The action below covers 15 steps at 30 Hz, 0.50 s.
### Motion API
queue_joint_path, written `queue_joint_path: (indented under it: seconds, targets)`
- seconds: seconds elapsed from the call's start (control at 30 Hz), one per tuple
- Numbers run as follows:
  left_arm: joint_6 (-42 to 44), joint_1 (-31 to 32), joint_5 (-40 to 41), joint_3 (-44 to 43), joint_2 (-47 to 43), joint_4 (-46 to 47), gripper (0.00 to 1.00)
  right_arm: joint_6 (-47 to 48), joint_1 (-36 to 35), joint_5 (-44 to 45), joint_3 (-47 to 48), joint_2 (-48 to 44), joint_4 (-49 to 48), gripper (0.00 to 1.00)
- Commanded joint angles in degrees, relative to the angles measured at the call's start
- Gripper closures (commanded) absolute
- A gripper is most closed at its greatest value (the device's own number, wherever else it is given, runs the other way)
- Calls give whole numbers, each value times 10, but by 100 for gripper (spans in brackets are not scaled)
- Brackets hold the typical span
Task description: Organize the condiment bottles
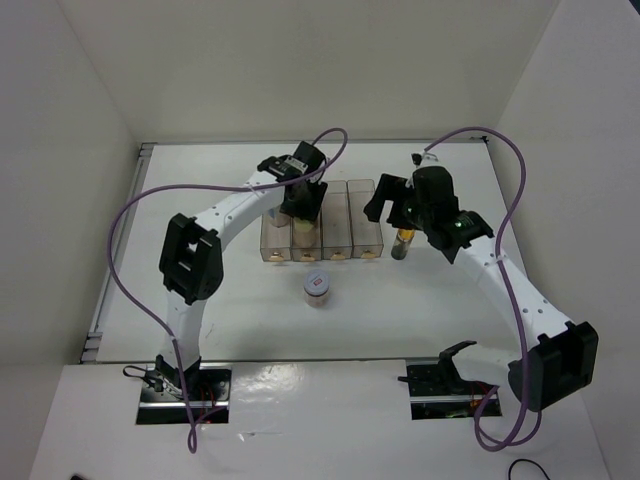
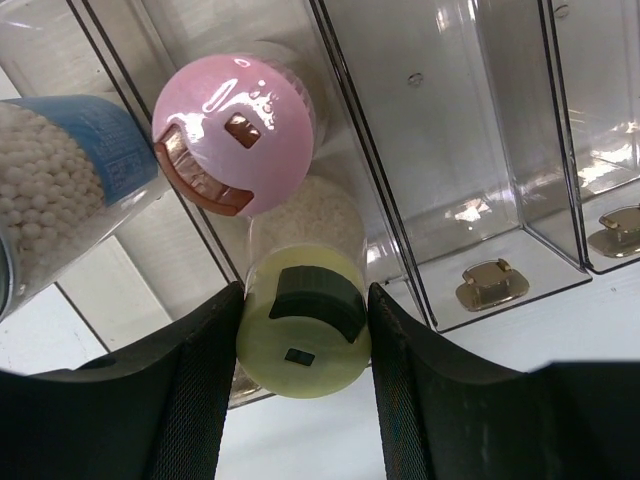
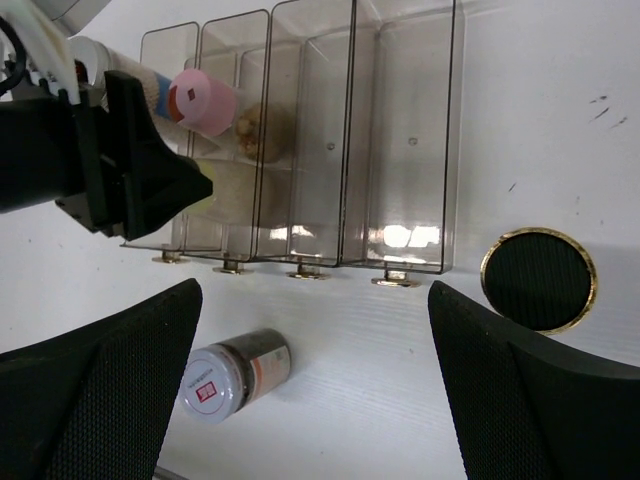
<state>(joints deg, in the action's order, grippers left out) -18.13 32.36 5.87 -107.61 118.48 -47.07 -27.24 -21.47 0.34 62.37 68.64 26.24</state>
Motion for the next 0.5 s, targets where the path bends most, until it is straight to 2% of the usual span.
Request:
queue_joint_path:
  seconds: [0.0,0.2,0.33,0.47]
  targets:
    - [6,7,7,-4,-2,18,49,11,-15,-9,20,-4,-22,2]
    - [6,12,18,-4,4,18,29,22,-15,-15,25,-4,-16,2]
    - [1,18,23,-9,-3,18,14,22,-39,-20,31,-4,-16,2]
    - [1,24,29,-22,-14,6,5,27,-67,-20,37,-4,-1,2]
